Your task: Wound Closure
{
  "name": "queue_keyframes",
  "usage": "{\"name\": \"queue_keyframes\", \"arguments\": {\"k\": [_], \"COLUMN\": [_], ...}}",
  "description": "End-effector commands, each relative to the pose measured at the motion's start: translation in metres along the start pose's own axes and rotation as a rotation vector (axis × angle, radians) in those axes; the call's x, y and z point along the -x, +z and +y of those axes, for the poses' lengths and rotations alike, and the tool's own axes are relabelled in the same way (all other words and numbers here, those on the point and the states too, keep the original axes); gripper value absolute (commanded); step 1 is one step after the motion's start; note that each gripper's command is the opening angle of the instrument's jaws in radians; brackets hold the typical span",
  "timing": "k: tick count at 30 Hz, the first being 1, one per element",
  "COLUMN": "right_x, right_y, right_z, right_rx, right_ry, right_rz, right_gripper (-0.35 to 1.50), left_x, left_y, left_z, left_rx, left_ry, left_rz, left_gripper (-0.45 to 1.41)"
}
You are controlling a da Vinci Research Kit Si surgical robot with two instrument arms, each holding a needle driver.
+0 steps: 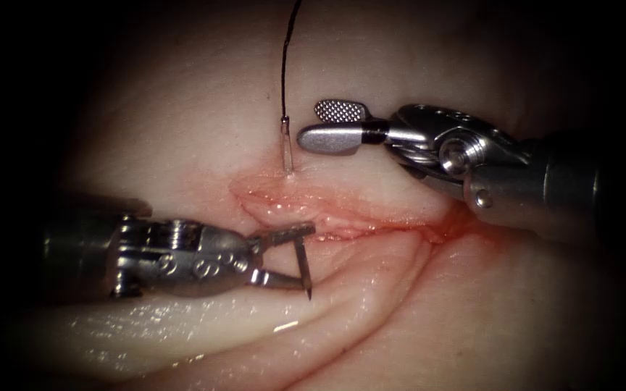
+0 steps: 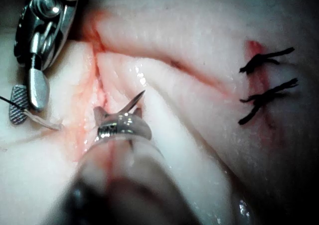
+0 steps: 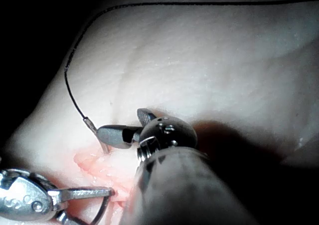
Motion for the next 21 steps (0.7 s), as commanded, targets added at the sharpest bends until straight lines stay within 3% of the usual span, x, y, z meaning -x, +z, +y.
{"name": "queue_keyframes", "arguments": {"k": [1,4,6,8,9,11,15,21], "right_x": [-0.0001,-0.0002,-0.0002,-0.0001,-0.0001,0.0,0.0,0.0001], "right_y": [0.0008,0.0008,0.0007,0.0007,0.0007,0.0006,0.0003,-0.0001], "right_z": [0.0003,0.0004,0.0005,0.0005,0.0005,0.0005,0.0005,0.0006], "right_rx": [-0.001,-0.003,-0.004,-0.004,-0.004,-0.007,-0.009,-0.016], "right_ry": [-0.002,-0.002,-0.003,-0.004,-0.004,-0.004,-0.004,-0.01], "right_rz": [0.001,0.006,0.009,0.008,0.008,0.01,0.014,0.014], "right_gripper": [1.26,1.25,1.25,1.25,1.25,1.21,1.2,1.15], "left_x": [0.0,0.0001,0.0002,0.0004,0.0004,0.0007,0.0008,-0.0006], "left_y": [0.0008,0.001,0.001,0.0009,0.0009,0.0007,0.0005,-0.0005], "left_z": [-0.0001,-0.0003,-0.0004,-0.0006,-0.0006,-0.0008,-0.0009,-0.0003], "left_rx": [-0.003,-0.003,0.0,-0.007,-0.007,-0.004,-0.016,0.012], "left_ry": [0.013,0.044,0.045,0.047,0.047,0.049,0.013,-0.213], "left_rz": [-0.001,0.001,0.004,-0.005,-0.005,-0.007,0.004,0.137], "left_gripper": [0.74,0.74,0.57,0.07,0.07,-0.45,-0.45,-0.45]}}
